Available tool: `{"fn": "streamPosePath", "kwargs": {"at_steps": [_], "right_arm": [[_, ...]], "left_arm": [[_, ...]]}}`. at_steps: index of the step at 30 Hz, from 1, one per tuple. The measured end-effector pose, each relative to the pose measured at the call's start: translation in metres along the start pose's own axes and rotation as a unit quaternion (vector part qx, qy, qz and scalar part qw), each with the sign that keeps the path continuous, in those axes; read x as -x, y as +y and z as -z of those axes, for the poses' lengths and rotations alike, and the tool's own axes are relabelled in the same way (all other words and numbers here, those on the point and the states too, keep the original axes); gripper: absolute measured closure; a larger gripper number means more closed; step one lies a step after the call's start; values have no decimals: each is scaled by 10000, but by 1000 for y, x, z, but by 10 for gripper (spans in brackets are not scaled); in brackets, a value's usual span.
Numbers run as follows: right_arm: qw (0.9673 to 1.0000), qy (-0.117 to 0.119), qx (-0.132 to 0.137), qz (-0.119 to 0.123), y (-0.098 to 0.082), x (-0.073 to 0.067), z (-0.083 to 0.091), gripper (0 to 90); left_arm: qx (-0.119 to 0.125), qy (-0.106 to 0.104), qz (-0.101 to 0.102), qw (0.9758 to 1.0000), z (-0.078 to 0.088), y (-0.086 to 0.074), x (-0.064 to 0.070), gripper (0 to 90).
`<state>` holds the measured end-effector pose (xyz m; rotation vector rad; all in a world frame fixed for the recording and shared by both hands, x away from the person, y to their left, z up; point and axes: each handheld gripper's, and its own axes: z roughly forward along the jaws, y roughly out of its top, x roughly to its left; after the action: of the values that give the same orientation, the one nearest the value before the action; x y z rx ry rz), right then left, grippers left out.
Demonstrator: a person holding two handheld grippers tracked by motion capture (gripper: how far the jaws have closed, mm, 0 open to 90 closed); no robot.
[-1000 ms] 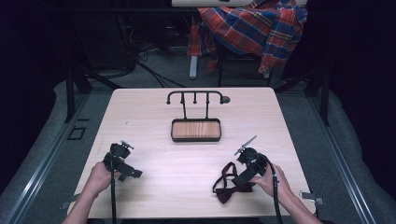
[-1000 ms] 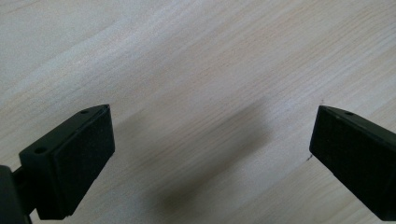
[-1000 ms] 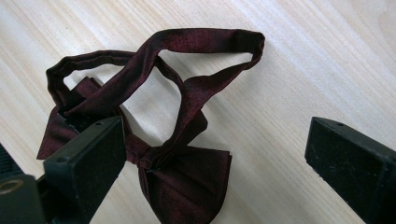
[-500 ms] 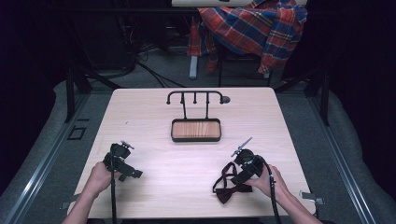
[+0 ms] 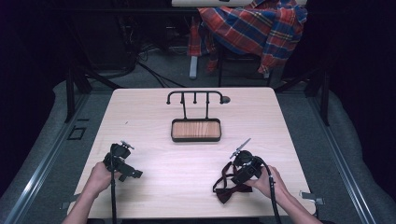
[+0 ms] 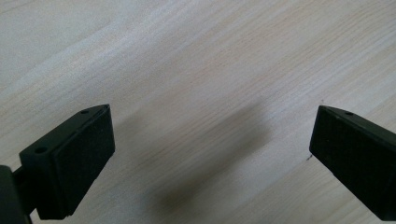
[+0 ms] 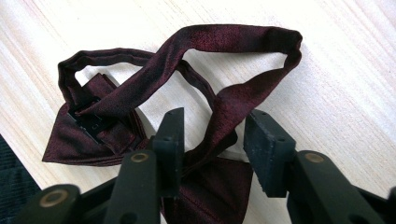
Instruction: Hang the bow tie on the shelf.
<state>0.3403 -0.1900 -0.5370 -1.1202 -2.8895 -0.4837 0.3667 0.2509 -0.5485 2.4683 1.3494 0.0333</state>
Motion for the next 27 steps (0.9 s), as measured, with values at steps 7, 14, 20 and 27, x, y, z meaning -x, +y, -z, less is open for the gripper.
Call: {"fn": "streamPosePath", "kwargs": {"at_steps": [7, 14, 20, 27], "right_arm": [[10000, -9, -10, 32, 0, -1, -1, 705], [9999, -59, 16, 115, 0, -5, -1, 814], [9993, -167, 119, 302, 1, -8, 6, 834], [9982, -254, 383, 380, 1, -12, 16, 857]], "left_arm": [[2, -13, 14, 10000, 0, 0, 0, 2], [4, -6, -4, 10000, 0, 0, -1, 2], [7, -5, -7, 10000, 0, 0, -1, 2], [2, -6, -17, 10000, 0, 0, -1, 2]]}}
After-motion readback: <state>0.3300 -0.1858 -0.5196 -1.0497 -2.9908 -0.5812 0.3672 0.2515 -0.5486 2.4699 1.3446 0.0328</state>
